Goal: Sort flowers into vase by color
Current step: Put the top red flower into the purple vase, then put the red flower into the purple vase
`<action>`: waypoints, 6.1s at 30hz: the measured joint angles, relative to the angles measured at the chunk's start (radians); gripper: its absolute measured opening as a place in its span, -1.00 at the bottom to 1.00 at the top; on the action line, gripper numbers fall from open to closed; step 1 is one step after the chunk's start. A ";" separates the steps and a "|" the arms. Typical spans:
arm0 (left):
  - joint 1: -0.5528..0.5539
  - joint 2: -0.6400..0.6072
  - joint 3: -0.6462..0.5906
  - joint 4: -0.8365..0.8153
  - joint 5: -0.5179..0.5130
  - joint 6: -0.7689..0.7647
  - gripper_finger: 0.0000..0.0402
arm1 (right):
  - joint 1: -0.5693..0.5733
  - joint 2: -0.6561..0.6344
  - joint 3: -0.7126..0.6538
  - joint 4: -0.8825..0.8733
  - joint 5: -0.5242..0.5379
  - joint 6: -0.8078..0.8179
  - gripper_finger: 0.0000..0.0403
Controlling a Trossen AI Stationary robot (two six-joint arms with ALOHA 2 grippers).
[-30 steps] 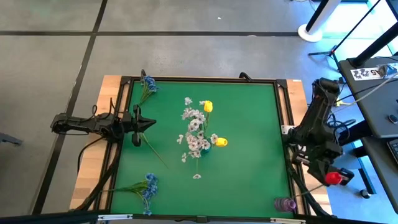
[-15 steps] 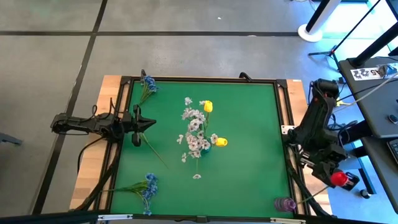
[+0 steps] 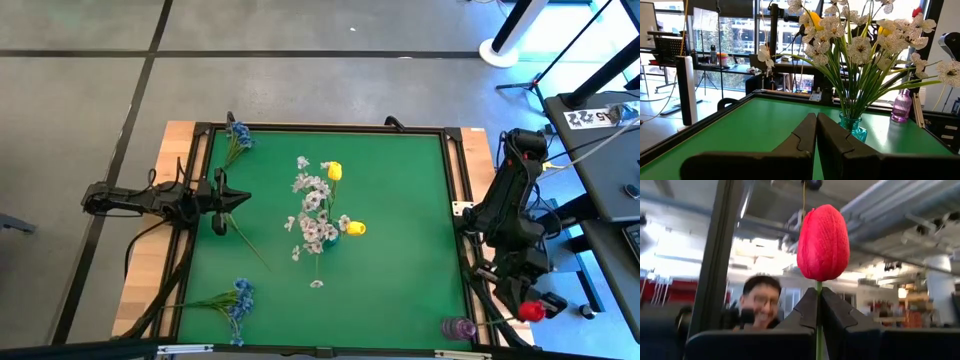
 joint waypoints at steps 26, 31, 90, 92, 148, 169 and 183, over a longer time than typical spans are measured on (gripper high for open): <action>0.000 0.000 0.000 0.011 -0.006 0.000 -0.95 | -0.001 -0.355 0.188 -1.223 0.228 0.545 0.27; 0.000 0.000 0.000 0.123 0.004 -0.346 -0.95 | -0.001 -0.353 0.206 -1.245 0.213 0.602 0.32; -0.126 1.148 0.581 -1.118 -0.133 -1.889 -0.42 | -0.001 -0.621 0.386 -1.909 0.663 0.492 0.32; -0.118 1.170 0.581 -1.115 -0.134 -1.916 -0.31 | -0.001 -0.619 0.386 -1.915 0.662 0.503 0.32; -0.140 1.260 0.517 -0.810 -0.741 -2.161 -0.98 | -0.001 -0.510 0.386 -1.897 0.530 0.681 0.32; 0.428 1.192 0.685 0.376 -0.061 -0.405 -0.99 | -0.282 -0.535 0.614 -2.027 0.916 0.336 0.32; 0.364 1.456 1.024 0.504 0.253 -0.075 -0.99 | -0.717 -0.255 0.544 -1.651 0.746 0.261 0.32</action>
